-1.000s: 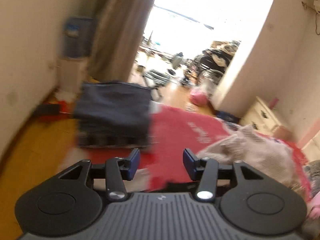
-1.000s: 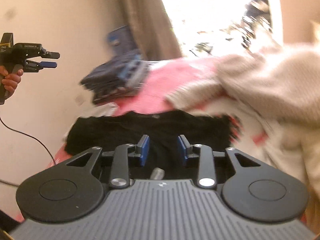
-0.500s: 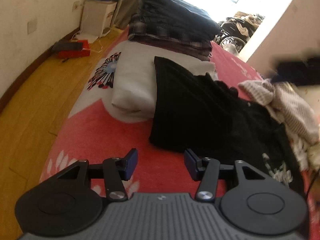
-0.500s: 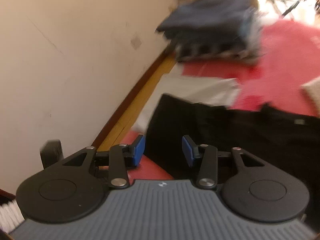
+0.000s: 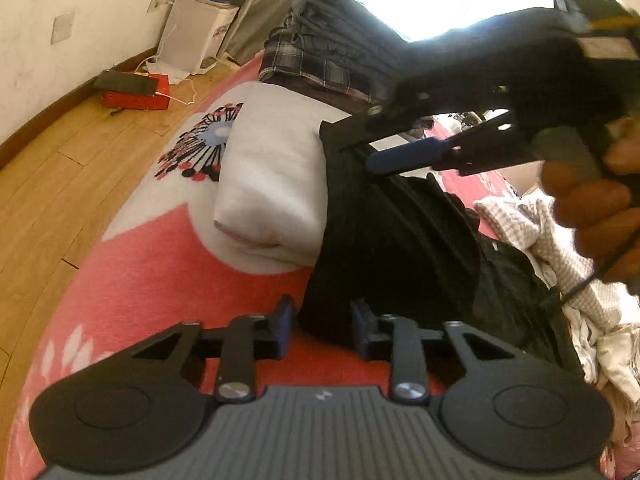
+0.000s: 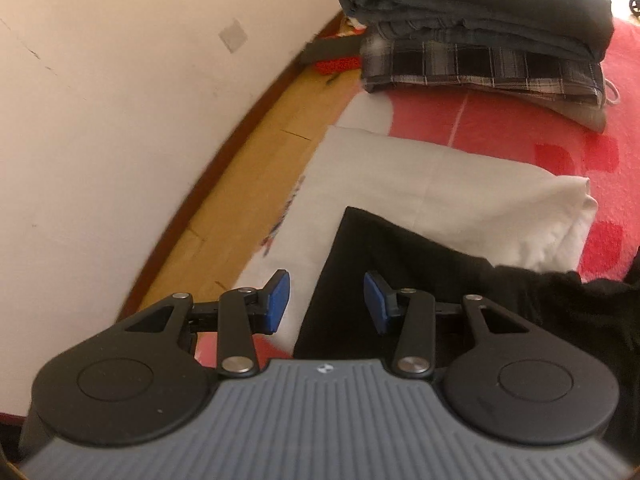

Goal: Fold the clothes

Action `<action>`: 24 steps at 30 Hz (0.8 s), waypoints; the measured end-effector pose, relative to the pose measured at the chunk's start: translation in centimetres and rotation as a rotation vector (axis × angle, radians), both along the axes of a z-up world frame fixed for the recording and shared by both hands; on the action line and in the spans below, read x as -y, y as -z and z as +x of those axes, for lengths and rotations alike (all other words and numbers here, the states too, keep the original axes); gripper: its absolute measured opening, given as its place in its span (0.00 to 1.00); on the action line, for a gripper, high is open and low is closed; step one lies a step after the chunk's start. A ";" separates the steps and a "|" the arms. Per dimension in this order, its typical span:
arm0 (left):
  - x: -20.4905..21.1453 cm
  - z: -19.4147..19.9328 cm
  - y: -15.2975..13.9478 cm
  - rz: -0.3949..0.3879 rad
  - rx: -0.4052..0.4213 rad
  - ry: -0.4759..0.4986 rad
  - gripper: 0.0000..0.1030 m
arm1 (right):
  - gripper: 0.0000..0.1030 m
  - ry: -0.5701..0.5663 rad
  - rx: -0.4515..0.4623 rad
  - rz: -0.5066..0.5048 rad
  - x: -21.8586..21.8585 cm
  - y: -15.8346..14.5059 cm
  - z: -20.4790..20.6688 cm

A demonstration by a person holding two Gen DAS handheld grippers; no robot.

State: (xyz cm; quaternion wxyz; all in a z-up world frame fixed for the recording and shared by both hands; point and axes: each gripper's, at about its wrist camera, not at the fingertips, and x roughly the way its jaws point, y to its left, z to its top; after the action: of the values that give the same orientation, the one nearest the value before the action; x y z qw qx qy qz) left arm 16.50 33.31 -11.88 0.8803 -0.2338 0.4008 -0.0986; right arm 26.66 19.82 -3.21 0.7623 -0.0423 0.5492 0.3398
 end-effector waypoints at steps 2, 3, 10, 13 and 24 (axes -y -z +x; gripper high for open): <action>0.1 -0.2 -0.2 0.001 0.011 0.004 0.07 | 0.39 0.010 -0.008 -0.029 -0.6 0.8 0.2; 0.2 -0.4 -0.3 0.002 0.018 0.005 0.06 | 0.39 0.013 -0.011 -0.038 -0.8 1.0 0.3; 2.2 -2.2 -3.8 0.010 0.180 0.077 0.05 | 0.38 0.019 -0.012 -0.057 -1.1 1.5 0.4; 3.4 -2.0 -4.6 0.027 0.216 0.111 0.05 | 0.35 0.029 -0.004 -0.055 -1.1 1.6 0.5; 6.6 -1.5 -5.9 -0.029 0.261 0.200 0.05 | 0.03 0.110 0.084 0.067 4.6 -1.5 0.6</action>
State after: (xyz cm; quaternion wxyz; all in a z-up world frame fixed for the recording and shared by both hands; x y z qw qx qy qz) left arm 14.98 26.71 -5.98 0.9073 -0.1905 0.3028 -0.2209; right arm 27.25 15.26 -1.75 0.8032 -0.0006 0.5065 0.3136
